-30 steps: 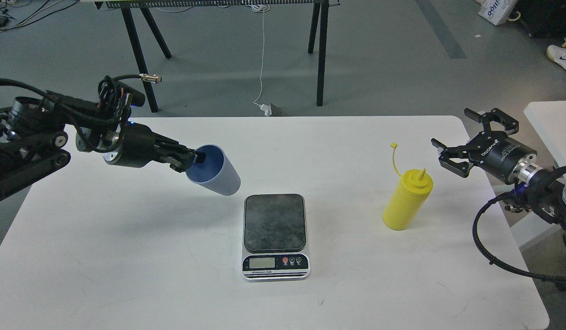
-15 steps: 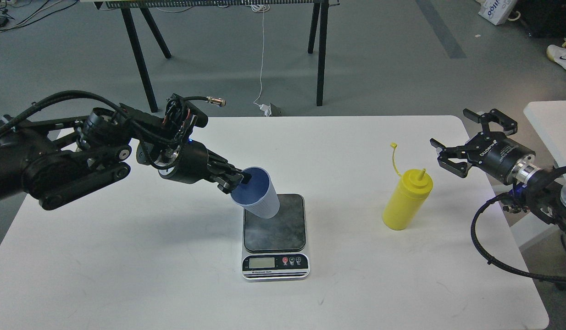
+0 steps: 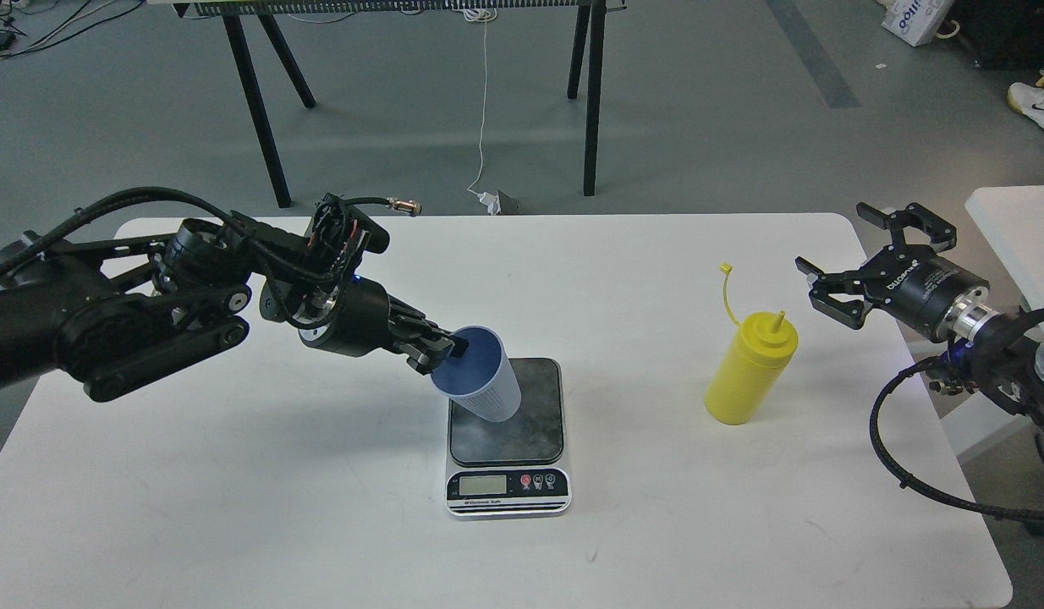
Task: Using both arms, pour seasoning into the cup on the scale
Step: 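Lift the blue cup with the left gripper and carry it onto the scale, then set the cup down on the scale and open the left gripper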
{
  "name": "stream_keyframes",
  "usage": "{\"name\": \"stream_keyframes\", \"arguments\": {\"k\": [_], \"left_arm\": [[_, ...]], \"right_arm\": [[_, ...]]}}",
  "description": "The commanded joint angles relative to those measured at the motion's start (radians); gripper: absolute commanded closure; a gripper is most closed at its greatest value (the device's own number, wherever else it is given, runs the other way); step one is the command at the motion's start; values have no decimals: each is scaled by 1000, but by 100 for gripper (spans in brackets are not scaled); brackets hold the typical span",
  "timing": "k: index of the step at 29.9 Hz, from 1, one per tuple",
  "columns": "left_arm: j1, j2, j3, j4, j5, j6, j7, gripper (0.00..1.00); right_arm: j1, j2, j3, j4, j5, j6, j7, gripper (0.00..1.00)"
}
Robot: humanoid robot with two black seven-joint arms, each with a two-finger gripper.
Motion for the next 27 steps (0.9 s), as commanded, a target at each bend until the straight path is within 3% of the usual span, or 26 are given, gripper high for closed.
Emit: {"name": "stream_keyframes", "arguments": {"k": [1,12,27], "left_arm": [[13,-19,0,5,1,0,2,100],[21,-40,0,38,2,0,-1,91],[38,-42,-13,38,-25,0,-13,50]], "right_arm": [[-2,-2,0,-1,0,0,0,1],[-2,0,0,-10,0,0,0,1],[-11,-7,-2,-15,0,0,0,1]]}}
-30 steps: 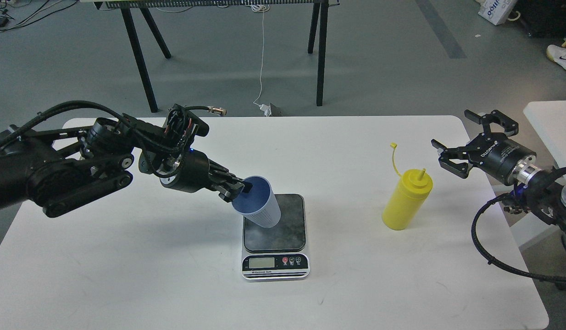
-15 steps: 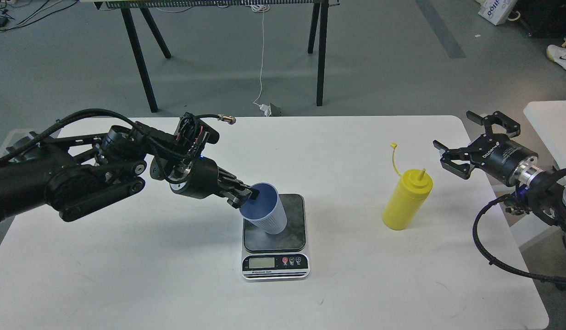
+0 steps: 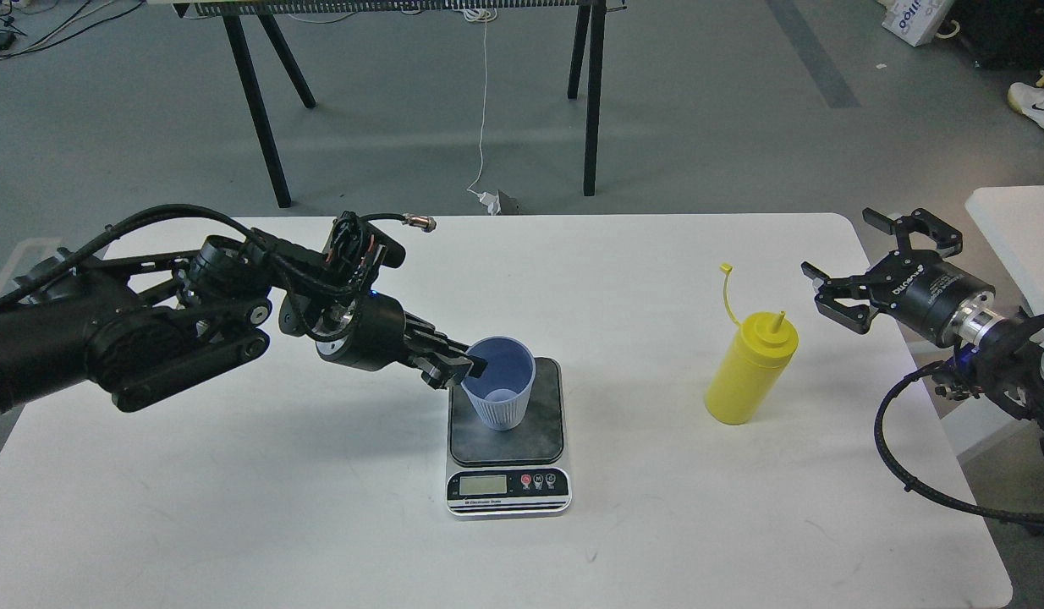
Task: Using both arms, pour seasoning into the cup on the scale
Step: 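Set the cup down on the scale and open the left gripper, then withdraw the left gripper up and away from the cup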
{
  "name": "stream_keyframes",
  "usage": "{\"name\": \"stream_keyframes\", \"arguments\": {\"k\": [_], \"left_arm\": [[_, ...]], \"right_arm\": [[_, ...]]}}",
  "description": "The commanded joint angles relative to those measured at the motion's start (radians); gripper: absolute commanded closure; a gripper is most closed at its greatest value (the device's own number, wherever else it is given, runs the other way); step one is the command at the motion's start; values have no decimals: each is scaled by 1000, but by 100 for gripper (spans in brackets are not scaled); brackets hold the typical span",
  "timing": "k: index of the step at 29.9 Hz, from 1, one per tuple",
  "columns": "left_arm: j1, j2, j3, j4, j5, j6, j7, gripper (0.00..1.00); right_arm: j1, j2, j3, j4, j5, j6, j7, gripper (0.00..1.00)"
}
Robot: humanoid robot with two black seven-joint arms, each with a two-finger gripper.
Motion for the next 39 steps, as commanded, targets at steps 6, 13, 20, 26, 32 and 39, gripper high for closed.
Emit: {"name": "stream_keyframes", "arguments": {"k": [6,13,20,26,32,39], "left_arm": [[-11,15,-16,0,-161,0,2,15],[-51,80,-89,37,-363,0,1,5],[-45,109,-197,277,-798,0,-2,3],[-42,94,-208,546,-1259,0,-2,3],[-39,60,-217,669,-1477,0,-2,2],[-22,37,-248,687,-1500,0,-1,2]], "right_arm": [[13,-3,-15,6,0,0,0,1],[118,-10,-21,72,-29,0,0,1],[99,-144,36,174,89,0,0,1],[-107,-269,36,315,299,0,0,1],[-349,-286,51,391,308,0,0,1],[-504,-276,33,455,302,0,0,1]]}}
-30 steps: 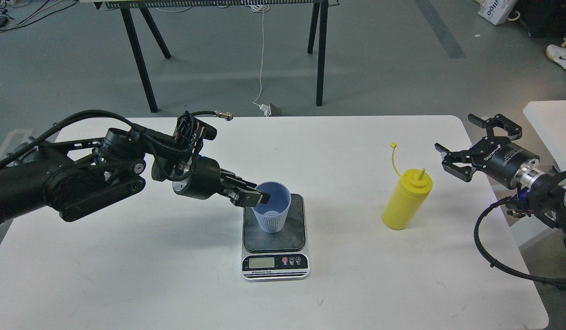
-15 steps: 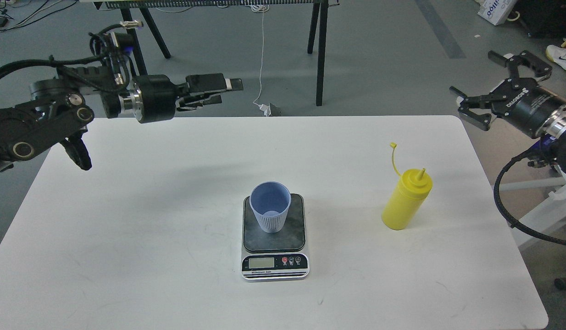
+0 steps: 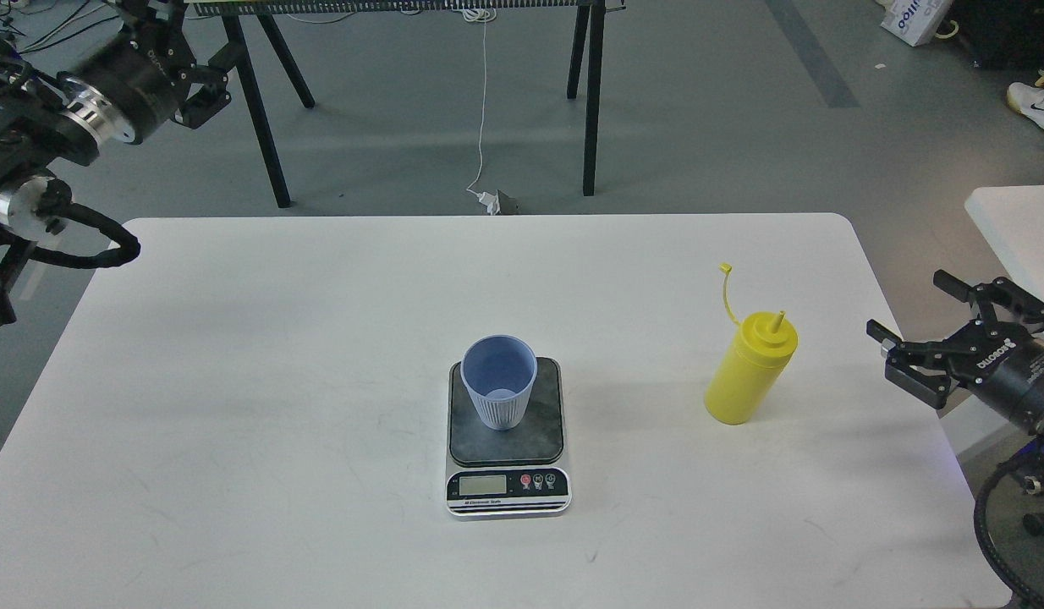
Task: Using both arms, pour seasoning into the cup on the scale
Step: 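Withdraw the left gripper up and away from the cup, then move the right gripper down to the yellow squeeze bottle and close it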
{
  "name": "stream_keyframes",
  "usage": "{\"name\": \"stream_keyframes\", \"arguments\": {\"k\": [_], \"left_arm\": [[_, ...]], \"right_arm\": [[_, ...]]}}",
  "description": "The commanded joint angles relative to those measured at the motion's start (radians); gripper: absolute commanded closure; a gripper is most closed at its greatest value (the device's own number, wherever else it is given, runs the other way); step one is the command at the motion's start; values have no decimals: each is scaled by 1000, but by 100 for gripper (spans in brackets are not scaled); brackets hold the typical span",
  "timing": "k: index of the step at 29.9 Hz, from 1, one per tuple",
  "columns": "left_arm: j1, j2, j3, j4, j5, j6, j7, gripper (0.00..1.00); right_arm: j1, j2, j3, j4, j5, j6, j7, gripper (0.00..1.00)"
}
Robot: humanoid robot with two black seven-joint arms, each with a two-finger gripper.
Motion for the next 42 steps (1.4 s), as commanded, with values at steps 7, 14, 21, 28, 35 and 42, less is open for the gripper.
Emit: {"name": "stream_keyframes", "arguments": {"k": [7,14,21,28,35,42], "left_arm": [[18,-5,-4,2,0,0,3,2],[18,-3,-1,2,3,0,3,2],[32,-5,3,2,6,0,5,2],[37,-5,3,2,9,0,5,2],[37,-5,3,2,9,0,5,2],[38,-3,3,2,9,0,5,2]], "right_arm": [[-46,93,-25,-11,-48,0,0,1],[-26,179,-27,-63,-97,0,0,1],[18,257,-27,-154,-143,0,0,1],[52,311,-27,-179,-181,0,0,1],[96,361,-28,-214,-218,0,0,1],[128,416,-27,-252,-263,0,0,1]]}}
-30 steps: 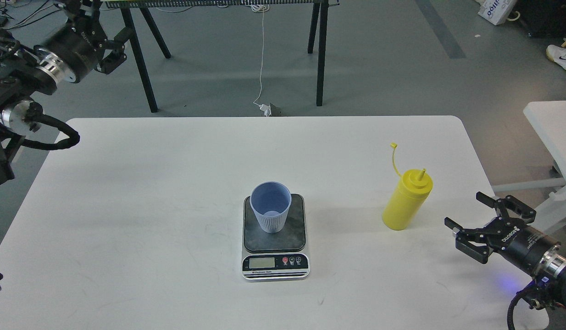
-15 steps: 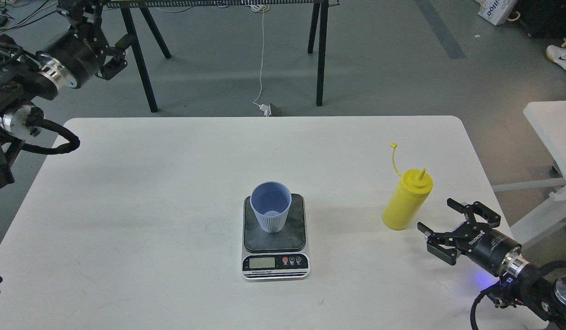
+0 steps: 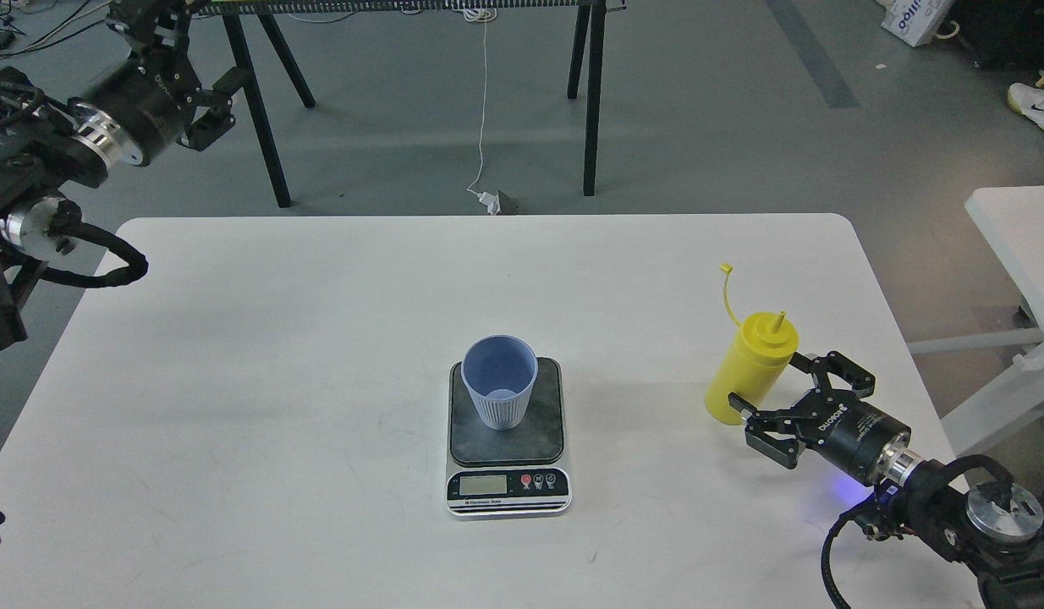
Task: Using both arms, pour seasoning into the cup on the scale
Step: 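Move the right gripper down to the yellow squeeze bottle and close it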
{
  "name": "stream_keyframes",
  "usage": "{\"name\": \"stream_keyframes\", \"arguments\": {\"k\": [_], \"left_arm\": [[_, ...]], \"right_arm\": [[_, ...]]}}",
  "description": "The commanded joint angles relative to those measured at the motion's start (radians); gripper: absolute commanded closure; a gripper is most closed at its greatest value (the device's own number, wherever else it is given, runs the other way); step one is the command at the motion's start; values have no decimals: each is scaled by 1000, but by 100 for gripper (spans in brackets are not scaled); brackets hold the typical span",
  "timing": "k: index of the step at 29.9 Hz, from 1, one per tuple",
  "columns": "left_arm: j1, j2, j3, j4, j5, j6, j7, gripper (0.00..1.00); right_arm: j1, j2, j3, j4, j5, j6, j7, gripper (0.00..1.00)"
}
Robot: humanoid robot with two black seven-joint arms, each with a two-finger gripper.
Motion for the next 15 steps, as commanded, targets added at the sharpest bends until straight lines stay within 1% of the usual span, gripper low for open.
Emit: {"name": "stream_keyframes", "arguments": {"k": [1,6,15], "left_arm": [[0,1,0,0,0,0,0,2],[2,1,0,0,0,0,0,2],[7,-1,0,0,0,0,0,1]], "right_arm": [[23,33,1,-36,-26,0,0,1],[35,65,1,-79,-43,0,0,1],[35,80,-1,-119,-63,0,0,1]]}}
